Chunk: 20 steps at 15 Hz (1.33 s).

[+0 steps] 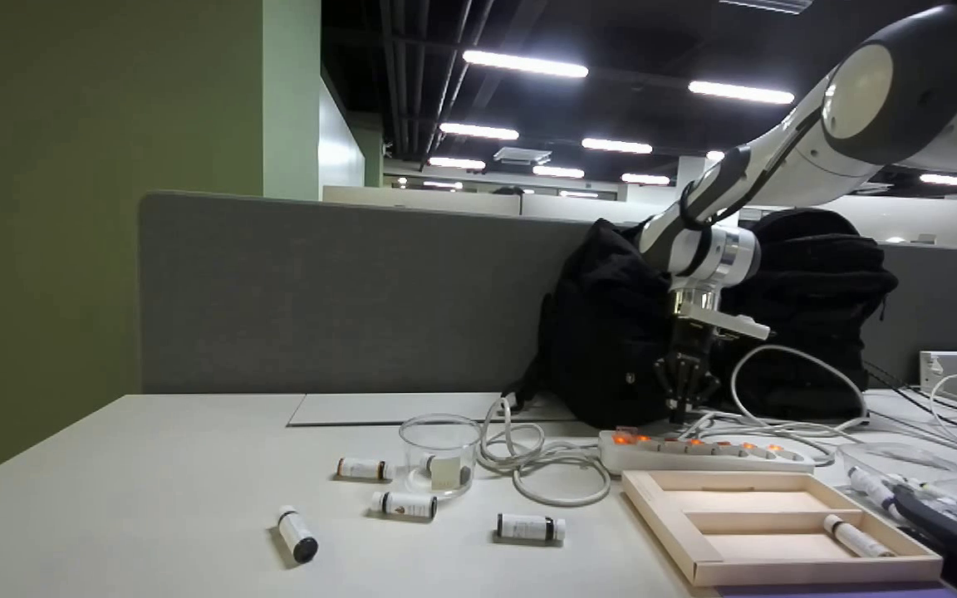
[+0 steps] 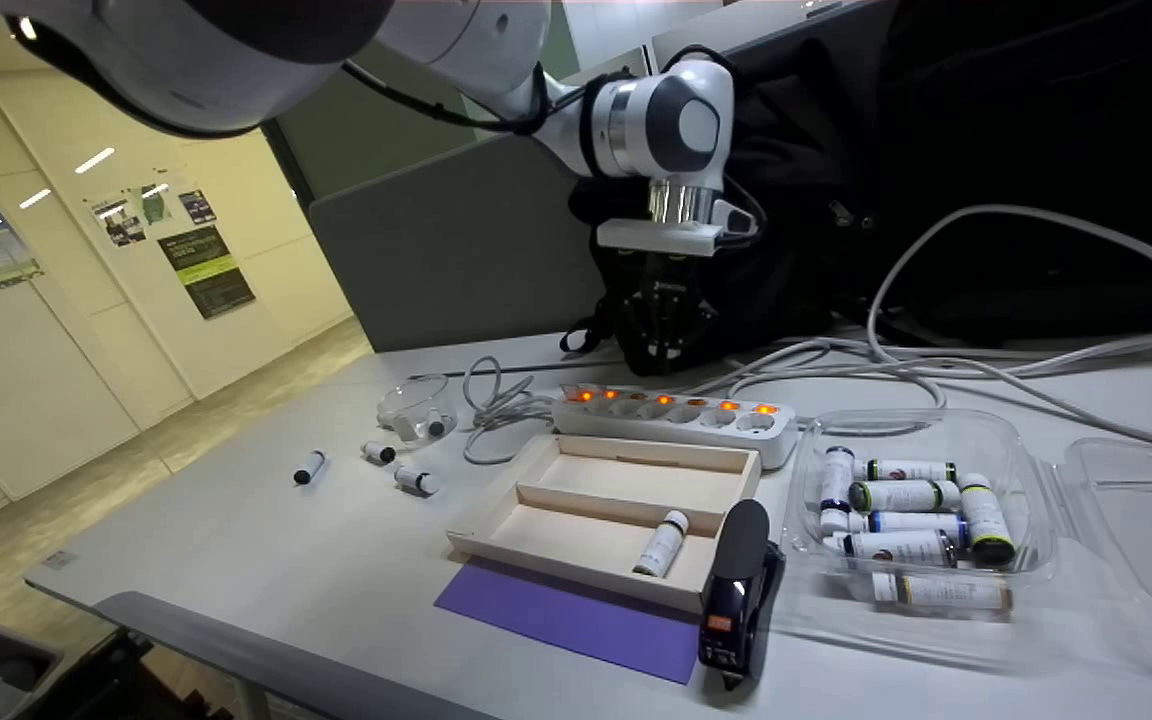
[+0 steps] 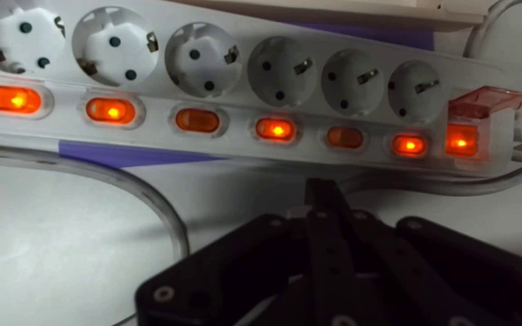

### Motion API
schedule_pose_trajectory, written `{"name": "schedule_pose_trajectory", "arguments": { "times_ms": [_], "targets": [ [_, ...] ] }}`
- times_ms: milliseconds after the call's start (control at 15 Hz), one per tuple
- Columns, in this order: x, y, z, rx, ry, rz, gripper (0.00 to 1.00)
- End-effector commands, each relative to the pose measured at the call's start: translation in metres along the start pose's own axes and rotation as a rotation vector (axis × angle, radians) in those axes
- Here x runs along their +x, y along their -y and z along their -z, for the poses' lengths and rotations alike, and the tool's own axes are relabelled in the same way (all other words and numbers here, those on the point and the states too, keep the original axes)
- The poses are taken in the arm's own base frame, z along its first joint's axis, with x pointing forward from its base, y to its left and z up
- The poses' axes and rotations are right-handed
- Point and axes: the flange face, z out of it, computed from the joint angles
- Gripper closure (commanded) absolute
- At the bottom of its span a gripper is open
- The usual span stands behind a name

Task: Turn off the middle switch of the extension cord

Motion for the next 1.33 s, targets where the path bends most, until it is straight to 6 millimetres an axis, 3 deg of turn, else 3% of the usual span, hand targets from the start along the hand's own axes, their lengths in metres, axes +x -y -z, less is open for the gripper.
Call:
{"name": "schedule_pose_trajectory", "arguments": {
  "times_ms": [0, 533, 1267],
  "targets": [
    [-0.003, 0.001, -0.003, -0.036, 0.018, -0.04, 1.0],
    [-0.013, -0.006, 0.008, -0.134, 0.034, -0.153, 1.0],
    [-0.036, 0.007, 0.009, -0.161, 0.106, -0.156, 1.0]
  ]
}}
